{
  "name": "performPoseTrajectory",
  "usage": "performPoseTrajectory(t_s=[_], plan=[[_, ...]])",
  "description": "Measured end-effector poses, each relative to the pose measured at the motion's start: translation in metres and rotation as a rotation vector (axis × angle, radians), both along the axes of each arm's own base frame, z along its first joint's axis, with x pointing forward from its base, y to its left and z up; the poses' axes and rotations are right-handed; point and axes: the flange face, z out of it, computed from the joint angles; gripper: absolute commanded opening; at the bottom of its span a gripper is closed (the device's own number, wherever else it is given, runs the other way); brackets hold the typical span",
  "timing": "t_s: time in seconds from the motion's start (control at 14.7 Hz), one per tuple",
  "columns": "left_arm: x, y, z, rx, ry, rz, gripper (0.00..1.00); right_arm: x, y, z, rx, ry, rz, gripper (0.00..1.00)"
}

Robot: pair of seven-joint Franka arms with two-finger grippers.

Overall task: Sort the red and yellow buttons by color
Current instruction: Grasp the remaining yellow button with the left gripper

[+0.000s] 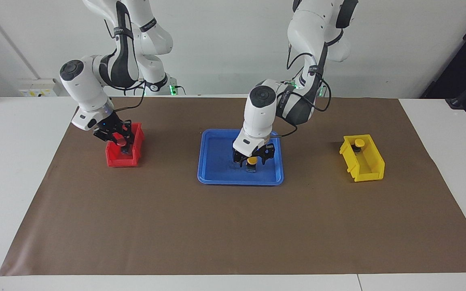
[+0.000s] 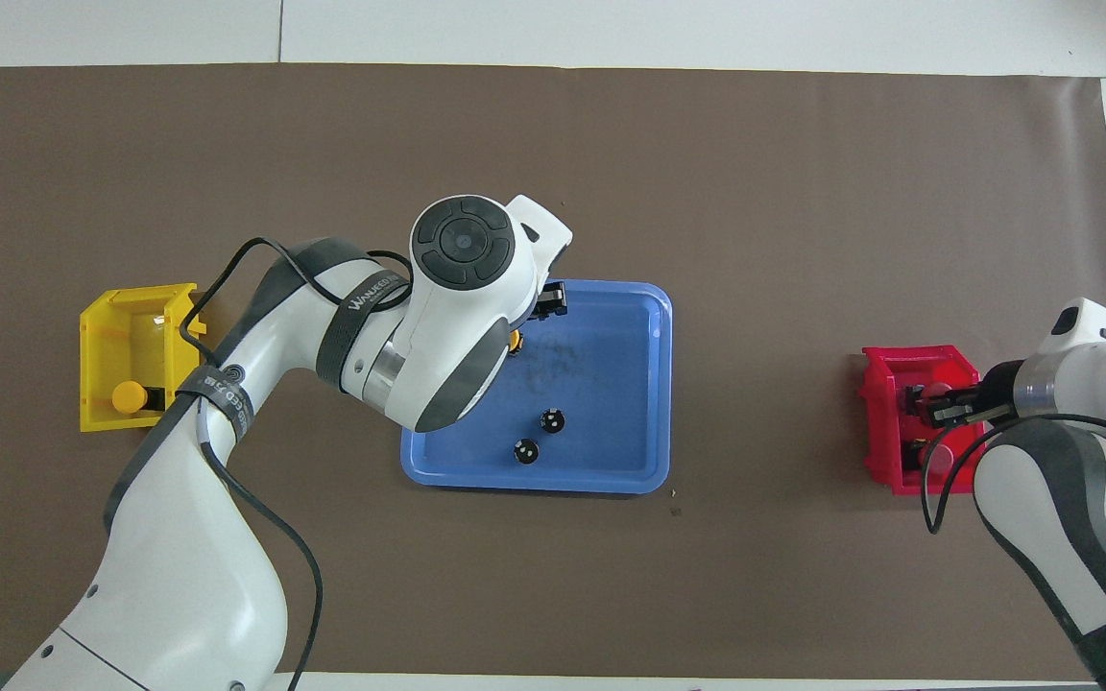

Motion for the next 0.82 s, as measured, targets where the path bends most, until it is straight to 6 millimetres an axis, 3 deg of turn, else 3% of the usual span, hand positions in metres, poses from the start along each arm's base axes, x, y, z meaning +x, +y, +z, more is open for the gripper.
performPoseTrajectory(t_s=[0.34, 0.68, 0.75, 0.82], plan=[[-0.003, 0.001, -0.005, 0.004, 0.015, 0.022, 0.67, -0.004, 0.000, -0.016, -0.002, 0.009, -0.003, 0.29], [-0.006, 0.002, -0.008, 0.021, 0.038, 0.030, 0.61, -0.005, -0.001, -0.018, -0.001, 0.013, -0.006, 0.30], [-0.006, 0.002, -0.008, 0.023, 0.041, 0.031, 0.57, -0.006, -0.002, -0.018, -0.001, 0.012, -0.008, 0.32], [-0.006, 0.003, -0.008, 0.025, 0.043, 0.032, 0.52, -0.006, -0.002, -0.018, -0.001, 0.011, -0.008, 0.41]])
